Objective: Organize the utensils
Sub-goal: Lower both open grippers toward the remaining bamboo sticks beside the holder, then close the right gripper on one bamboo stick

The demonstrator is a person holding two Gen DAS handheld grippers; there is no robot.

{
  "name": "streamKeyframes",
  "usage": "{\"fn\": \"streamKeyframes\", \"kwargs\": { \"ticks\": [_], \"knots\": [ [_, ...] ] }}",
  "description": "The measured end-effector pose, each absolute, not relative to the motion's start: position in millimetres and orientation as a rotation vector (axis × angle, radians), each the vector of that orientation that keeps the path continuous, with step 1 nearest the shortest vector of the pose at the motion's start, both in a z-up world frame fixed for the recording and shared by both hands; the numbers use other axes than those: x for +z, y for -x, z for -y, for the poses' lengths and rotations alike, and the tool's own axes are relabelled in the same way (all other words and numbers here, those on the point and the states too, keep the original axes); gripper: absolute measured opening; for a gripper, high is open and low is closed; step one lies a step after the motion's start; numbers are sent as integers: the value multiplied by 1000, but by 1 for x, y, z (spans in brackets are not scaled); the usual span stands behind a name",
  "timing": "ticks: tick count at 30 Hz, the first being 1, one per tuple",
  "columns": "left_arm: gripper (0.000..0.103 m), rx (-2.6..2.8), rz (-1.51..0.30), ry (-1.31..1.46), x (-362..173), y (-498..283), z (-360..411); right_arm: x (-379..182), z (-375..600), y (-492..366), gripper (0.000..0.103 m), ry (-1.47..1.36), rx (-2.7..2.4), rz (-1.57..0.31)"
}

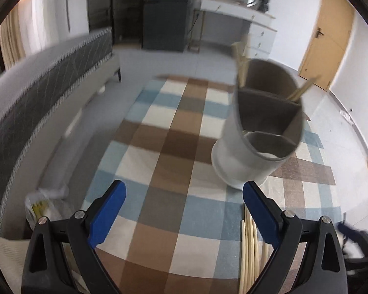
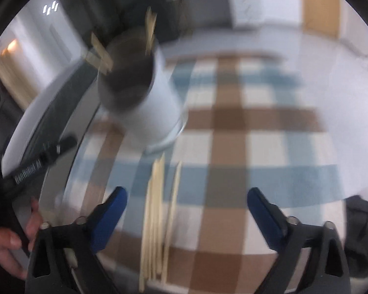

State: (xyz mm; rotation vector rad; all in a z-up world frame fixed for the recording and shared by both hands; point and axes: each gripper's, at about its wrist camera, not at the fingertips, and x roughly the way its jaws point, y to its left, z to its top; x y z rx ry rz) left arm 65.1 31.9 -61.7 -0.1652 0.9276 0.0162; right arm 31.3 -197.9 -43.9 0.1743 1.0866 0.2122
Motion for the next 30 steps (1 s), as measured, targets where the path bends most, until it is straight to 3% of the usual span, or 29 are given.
{"fn": "streamKeyframes", "kwargs": {
  "ticks": [8,11,13,16,25,30],
  "knots": [
    [93,98,-1026,280,-73,-72,-56,-79,166,-76,76,73,240,-1207],
    [93,101,-1049,290,-76,-73,-56,-97,162,-86,64,80,231,-1266],
    [93,106,-1053,281,-77,-75,-56,-106,161,-91,49,86,215,-1297],
    [93,108,-1063,287,-80,-78,-59,-114,162,-94,40,67,203,-1316],
    [93,139,-1079,300,-86,-78,-67,-118,158,-96,25,31,194,-1290],
    [93,143,-1061,254,-83,-77,-63,-122,145,-92,23,93,157,-1253]
  ]
}}
